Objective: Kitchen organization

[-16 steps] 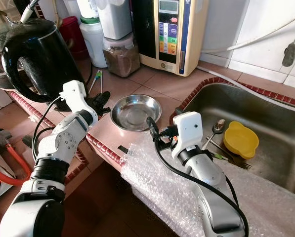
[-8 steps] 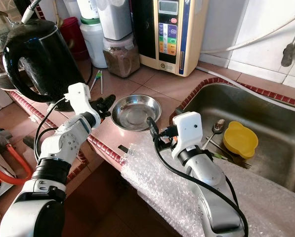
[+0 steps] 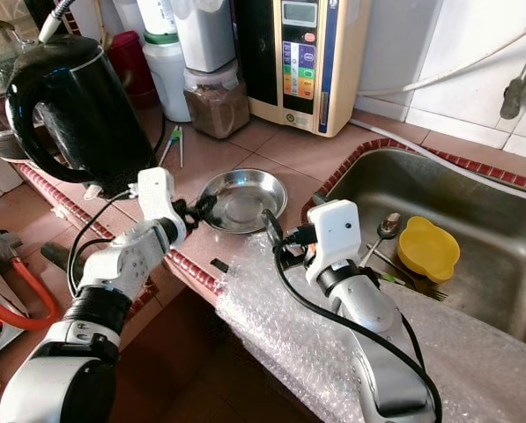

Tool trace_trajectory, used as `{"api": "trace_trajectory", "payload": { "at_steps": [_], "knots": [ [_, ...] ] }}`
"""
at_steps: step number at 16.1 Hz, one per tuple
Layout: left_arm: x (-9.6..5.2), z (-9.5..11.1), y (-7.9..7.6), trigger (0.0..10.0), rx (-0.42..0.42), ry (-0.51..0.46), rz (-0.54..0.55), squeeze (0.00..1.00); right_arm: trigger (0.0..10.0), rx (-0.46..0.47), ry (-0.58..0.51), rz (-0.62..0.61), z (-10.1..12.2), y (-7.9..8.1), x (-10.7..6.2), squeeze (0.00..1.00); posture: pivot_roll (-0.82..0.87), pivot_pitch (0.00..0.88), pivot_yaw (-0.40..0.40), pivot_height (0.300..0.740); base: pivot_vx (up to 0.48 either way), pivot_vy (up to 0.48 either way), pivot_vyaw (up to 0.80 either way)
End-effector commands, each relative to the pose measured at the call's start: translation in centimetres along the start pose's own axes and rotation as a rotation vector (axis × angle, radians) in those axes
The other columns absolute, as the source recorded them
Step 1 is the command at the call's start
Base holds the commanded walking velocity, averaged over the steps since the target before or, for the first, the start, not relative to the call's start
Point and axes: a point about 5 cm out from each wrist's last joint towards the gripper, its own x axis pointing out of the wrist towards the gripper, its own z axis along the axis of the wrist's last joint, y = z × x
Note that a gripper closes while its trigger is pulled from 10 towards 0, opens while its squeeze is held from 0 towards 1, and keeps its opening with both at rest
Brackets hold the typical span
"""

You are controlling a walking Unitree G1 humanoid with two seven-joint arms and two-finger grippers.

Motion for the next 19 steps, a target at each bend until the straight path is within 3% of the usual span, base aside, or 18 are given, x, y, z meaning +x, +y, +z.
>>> {"api": "trace_trajectory", "payload": {
  "at_steps": [1,2,11,15,19],
  "knots": [
    [0.0,0.2,0.2,10.0,0.007,0.013,-0.009,0.52,10.0,0.002,-0.003,0.004,0.0,0.2,0.1,0.97,-0.21,0.023,0.125,0.740,0.000,0.000,0.00],
    [0.0,-0.2,0.1,0.0,-0.001,0.038,-0.025,0.00,10.0,0.003,-0.004,0.003,0.0,0.2,0.1,0.97,-0.21,0.022,0.127,0.740,0.000,0.000,0.00],
    [0.0,-0.5,-0.3,0.0,0.005,0.060,-0.065,0.00,10.0,0.009,0.004,0.013,-0.2,0.4,0.2,0.97,-0.21,0.017,0.131,0.740,0.000,0.000,0.00],
    [0.0,-0.4,-0.2,0.0,-0.013,0.032,-0.052,0.00,10.0,-0.007,0.130,0.071,-2.1,1.0,-0.2,0.96,-0.21,0.017,0.132,0.740,0.000,0.000,0.00],
    [0.1,0.0,-0.2,0.0,-0.025,0.005,-0.036,0.00,10.0,-0.012,0.160,0.103,-2.5,1.3,-0.3,0.92,-0.21,0.017,0.129,0.740,0.000,0.000,0.00]
  ]
}}
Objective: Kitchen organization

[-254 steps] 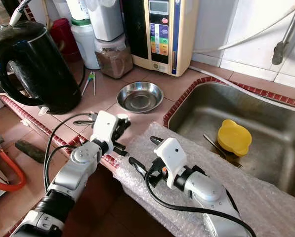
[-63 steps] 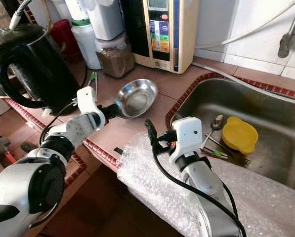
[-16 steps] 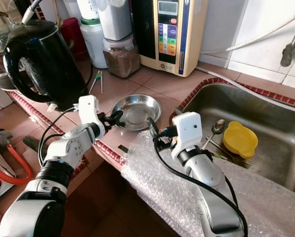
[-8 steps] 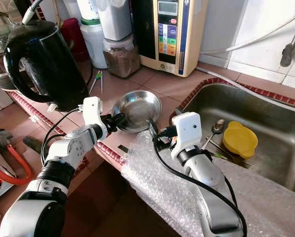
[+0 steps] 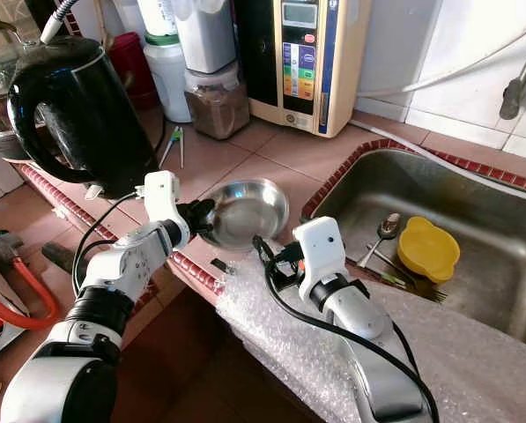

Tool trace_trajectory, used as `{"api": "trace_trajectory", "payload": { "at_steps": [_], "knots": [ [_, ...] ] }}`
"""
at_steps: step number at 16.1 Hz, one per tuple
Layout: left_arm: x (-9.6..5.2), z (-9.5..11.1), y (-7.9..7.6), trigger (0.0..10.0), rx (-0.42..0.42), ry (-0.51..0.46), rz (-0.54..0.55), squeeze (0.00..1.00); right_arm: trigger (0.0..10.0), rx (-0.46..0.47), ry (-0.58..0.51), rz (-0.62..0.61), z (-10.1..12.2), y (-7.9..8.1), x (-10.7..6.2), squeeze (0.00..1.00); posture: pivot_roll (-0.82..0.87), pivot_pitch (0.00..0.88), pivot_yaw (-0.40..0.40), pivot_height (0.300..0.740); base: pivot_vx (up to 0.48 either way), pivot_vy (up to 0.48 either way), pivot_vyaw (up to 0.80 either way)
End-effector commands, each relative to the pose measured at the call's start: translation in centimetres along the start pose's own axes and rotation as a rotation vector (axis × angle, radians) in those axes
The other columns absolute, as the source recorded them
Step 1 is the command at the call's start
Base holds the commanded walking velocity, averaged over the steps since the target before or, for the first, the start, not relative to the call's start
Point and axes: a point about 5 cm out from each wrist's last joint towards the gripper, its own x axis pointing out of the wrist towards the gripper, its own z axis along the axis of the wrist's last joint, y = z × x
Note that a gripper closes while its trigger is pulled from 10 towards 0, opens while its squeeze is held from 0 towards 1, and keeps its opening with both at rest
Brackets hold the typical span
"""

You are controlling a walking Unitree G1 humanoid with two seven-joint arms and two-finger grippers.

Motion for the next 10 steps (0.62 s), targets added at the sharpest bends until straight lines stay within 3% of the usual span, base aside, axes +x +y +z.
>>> {"api": "trace_trajectory", "payload": {
  "at_steps": [1,7,10],
  "knots": [
    [0.0,0.4,0.4,0.0,-0.009,-0.013,0.022,0.00,10.0,0.003,0.024,0.032,-0.3,0.6,0.1,0.91,-0.21,0.017,0.129,0.740,0.000,0.000,0.00],
    [0.0,0.6,0.5,0.0,-0.022,-0.044,0.042,0.00,10.0,-0.002,0.038,0.046,-0.4,0.7,0.1,0.86,-0.21,0.016,0.125,0.740,0.000,0.000,0.00],
    [-0.1,1.6,0.4,0.0,-0.070,-0.128,0.042,0.00,10.0,-0.003,0.043,0.049,-0.5,0.7,0.1,0.84,-0.21,0.016,0.123,0.740,0.000,0.000,0.00]
  ]
}}
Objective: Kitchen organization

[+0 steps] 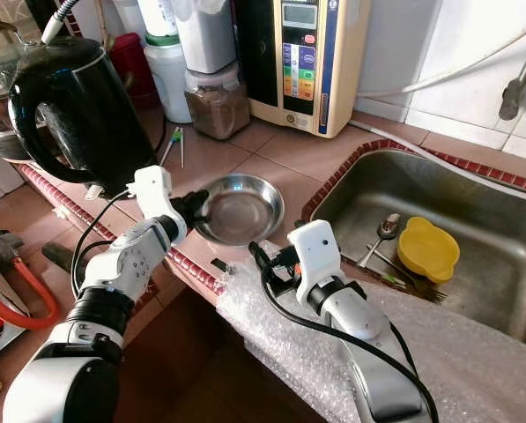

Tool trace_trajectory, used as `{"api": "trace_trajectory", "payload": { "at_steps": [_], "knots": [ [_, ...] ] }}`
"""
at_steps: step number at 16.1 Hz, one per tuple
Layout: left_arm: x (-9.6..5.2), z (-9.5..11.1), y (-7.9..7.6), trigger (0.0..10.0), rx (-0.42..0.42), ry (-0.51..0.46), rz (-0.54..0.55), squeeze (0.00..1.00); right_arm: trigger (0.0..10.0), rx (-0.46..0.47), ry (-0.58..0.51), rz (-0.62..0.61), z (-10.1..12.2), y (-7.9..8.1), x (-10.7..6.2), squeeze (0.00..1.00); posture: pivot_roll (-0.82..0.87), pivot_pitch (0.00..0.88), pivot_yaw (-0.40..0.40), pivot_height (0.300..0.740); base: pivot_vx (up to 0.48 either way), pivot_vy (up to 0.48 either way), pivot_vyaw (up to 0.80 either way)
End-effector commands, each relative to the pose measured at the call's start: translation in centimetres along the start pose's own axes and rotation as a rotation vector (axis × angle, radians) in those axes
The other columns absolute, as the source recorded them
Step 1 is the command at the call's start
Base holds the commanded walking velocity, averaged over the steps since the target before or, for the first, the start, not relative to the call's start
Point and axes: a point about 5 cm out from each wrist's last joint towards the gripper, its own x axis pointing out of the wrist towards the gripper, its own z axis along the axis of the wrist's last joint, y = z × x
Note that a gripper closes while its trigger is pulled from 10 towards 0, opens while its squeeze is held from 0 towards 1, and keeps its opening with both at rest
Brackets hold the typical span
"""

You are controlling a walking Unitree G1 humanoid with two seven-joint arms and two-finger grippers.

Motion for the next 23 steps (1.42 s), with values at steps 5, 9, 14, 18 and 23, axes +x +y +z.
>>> {"api": "trace_trajectory", "payload": {
  "at_steps": [5,9,14,18,23],
  "knots": [
    [-0.3,4.1,-2.0,0.0,-0.097,-0.280,-0.095,0.00,10.0,-0.019,-0.027,-0.041,0.4,-0.4,0.4,0.70,-0.21,0.008,0.118,0.740,0.000,0.000,0.00],
    [-0.5,4.6,-4.0,0.0,-0.130,-0.350,-0.210,0.00,10.0,0.032,-0.149,-0.124,2.7,-1.7,1.0,0.38,-0.22,0.000,0.116,0.740,0.000,0.000,0.00],
    [-1.2,4.3,-6.4,0.0,-0.100,-0.366,-0.362,0.00,10.0,0.213,-0.224,-0.192,4.0,-2.4,1.9,0.00,-0.22,0.004,0.115,0.740,0.000,0.000,0.00],
    [-2.7,3.8,-9.8,0.0,-0.049,-0.378,-0.567,0.00,10.0,0.381,-0.282,-0.227,5.4,-3.0,3.3,0.00,-0.23,0.016,0.105,0.740,0.000,0.000,0.00],
    [-3.1,3.8,-9.3,0.0,-0.045,-0.384,-0.557,0.00,3.6,0.381,-0.295,-0.256,6.0,-4.2,3.3,0.00,-0.23,0.009,0.098,0.740,0.000,0.000,0.00]
  ]
}}
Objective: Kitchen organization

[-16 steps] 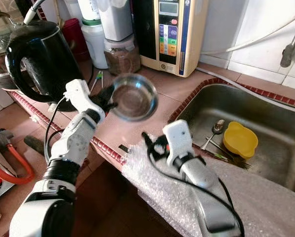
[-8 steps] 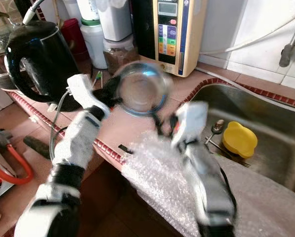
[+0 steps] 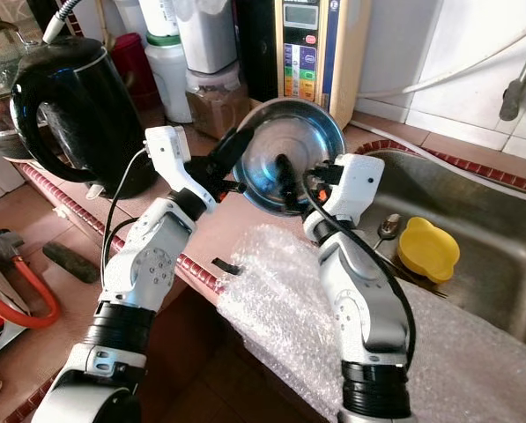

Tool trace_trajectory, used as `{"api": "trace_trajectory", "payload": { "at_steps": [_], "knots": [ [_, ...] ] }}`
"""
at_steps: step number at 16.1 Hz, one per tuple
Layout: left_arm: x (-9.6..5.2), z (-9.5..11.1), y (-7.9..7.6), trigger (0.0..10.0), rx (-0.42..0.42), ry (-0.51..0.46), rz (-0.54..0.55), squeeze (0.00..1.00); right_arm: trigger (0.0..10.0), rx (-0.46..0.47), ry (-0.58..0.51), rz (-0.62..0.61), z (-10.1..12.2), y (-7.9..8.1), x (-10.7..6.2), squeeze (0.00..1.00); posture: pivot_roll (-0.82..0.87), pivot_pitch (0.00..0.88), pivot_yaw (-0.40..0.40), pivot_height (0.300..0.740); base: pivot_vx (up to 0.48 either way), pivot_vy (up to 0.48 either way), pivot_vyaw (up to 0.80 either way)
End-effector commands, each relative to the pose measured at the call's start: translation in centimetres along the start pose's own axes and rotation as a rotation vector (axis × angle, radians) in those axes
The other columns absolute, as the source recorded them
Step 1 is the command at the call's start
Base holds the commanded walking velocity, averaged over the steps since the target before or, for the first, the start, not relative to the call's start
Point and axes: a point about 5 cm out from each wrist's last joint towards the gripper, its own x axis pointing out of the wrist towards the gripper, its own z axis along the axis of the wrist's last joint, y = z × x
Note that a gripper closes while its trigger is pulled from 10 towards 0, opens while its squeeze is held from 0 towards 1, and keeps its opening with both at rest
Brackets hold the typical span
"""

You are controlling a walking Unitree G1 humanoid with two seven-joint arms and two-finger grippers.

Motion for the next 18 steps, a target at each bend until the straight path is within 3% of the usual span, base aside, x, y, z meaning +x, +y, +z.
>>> {"api": "trace_trajectory", "payload": {
  "at_steps": [1,4,7,8,12,16,18],
  "knots": [
    [0.0,0.2,-0.5,0.0,-0.018,-0.030,-0.007,0.00,10.0,0.000,-0.011,0.023,0.5,0.0,0.0,0.00,-0.23,0.008,0.097,0.740,0.000,0.000,0.00],
    [0.0,0.4,1.1,0.0,0.034,-0.033,0.110,0.00,10.0,-0.012,-0.016,0.182,1.4,1.4,-0.5,0.00,-0.23,0.005,0.094,0.740,0.000,0.000,0.00],
    [-0.2,0.6,2.2,0.0,0.037,-0.041,0.179,0.00,10.0,-0.030,-0.006,0.275,1.9,1.3,-1.6,0.00,-0.23,0.003,0.096,0.740,0.000,0.000,0.00],
    [-0.2,0.8,1.8,0.0,0.024,-0.049,0.142,0.00,10.0,-0.070,0.002,0.199,1.7,-0.5,-1.8,0.00,-0.23,0.004,0.096,0.740,0.000,0.000,0.00],
    [-0.4,1.1,0.3,0.0,0.031,-0.030,0.030,0.00,10.0,-0.139,0.048,0.192,1.2,-1.8,-1.8,0.00,-0.22,0.017,0.106,0.740,0.000,0.000,0.00],
    [-1.2,1.4,-1.1,0.0,0.077,0.012,-0.080,0.00,10.0,-0.224,0.034,0.158,2.3,-3.3,-0.7,0.00,-0.20,0.026,0.115,0.740,0.000,0.000,0.00],
    [-2.5,2.2,-1.1,0.0,0.130,0.030,-0.081,0.00,10.0,-0.271,-0.002,0.105,3.6,-4.6,0.0,0.00,-0.18,0.030,0.120,0.740,0.000,0.000,0.00]
  ]
}}
